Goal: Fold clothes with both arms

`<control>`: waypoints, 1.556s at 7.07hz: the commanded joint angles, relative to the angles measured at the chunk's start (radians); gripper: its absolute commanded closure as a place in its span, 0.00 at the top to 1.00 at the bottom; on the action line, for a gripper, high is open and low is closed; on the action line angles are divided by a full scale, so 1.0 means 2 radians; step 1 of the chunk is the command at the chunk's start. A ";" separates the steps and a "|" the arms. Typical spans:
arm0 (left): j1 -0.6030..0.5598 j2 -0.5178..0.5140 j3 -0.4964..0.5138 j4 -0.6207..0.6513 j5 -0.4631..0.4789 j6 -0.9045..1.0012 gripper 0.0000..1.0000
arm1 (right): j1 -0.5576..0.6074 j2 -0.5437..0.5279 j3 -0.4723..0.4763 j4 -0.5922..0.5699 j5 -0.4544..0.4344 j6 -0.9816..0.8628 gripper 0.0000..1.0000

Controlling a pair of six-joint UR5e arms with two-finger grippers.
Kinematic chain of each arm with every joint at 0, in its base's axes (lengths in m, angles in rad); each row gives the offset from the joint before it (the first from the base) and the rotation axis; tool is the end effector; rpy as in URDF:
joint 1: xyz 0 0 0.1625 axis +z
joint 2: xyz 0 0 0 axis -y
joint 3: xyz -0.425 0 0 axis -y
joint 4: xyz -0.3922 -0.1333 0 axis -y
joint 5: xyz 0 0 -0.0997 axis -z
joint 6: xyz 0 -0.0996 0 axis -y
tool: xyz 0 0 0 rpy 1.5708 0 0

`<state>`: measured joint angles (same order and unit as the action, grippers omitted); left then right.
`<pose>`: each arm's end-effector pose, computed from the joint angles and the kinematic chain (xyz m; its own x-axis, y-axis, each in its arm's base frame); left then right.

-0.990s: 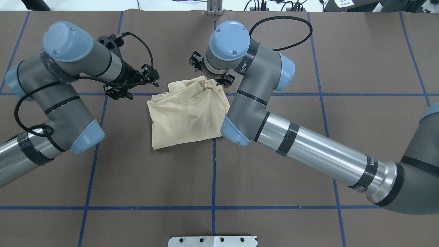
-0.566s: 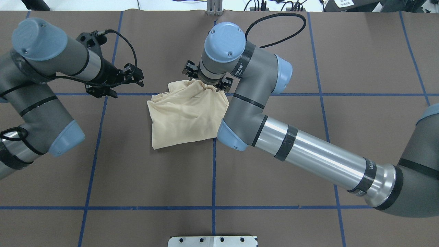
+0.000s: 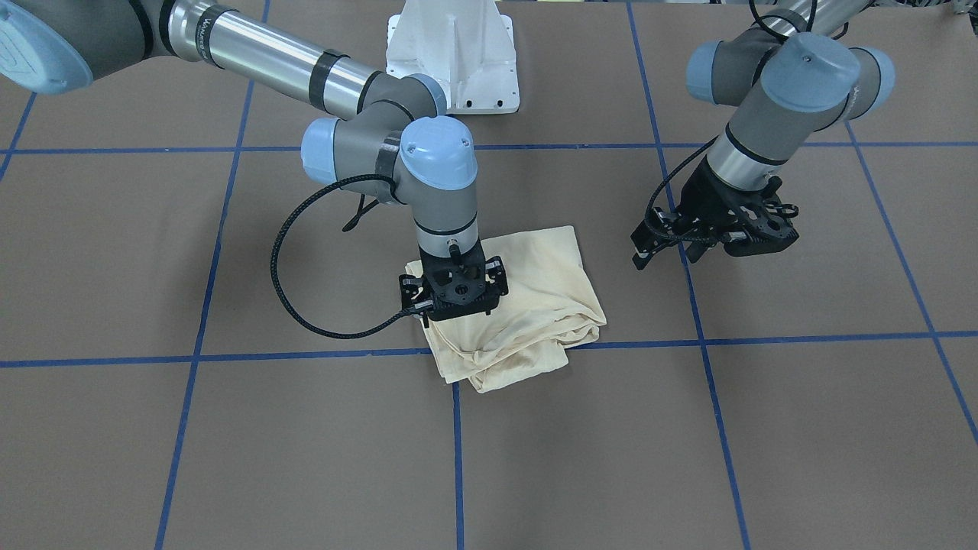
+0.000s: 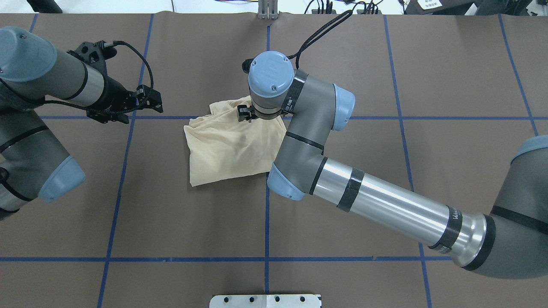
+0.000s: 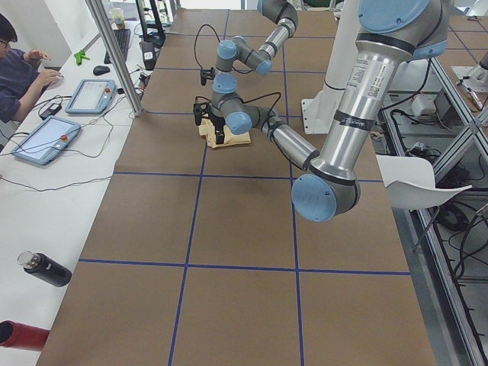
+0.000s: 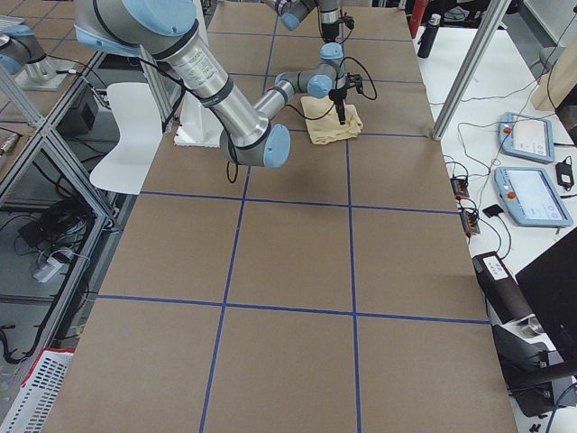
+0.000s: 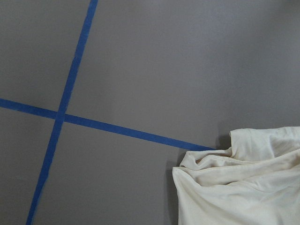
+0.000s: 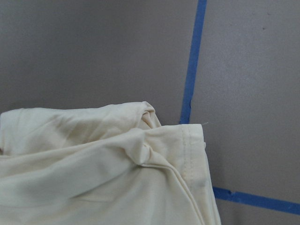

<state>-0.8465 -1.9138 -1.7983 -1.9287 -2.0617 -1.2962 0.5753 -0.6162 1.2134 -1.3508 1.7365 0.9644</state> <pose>0.3349 -0.5089 0.3237 0.4934 -0.1968 -0.8473 0.2874 0.9562 -0.0547 -0.6169 -0.5393 0.1821 0.7201 -0.2030 0.6635 -0.0308 0.9459 0.3229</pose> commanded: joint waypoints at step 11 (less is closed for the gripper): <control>-0.040 -0.002 0.028 -0.004 -0.002 0.041 1.00 | 0.003 0.068 -0.128 0.122 -0.071 -0.010 1.00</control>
<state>-0.9060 -1.9142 -1.7417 -1.9336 -2.0634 -1.2252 0.5695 -0.4848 0.9441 -1.1088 1.5901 0.9354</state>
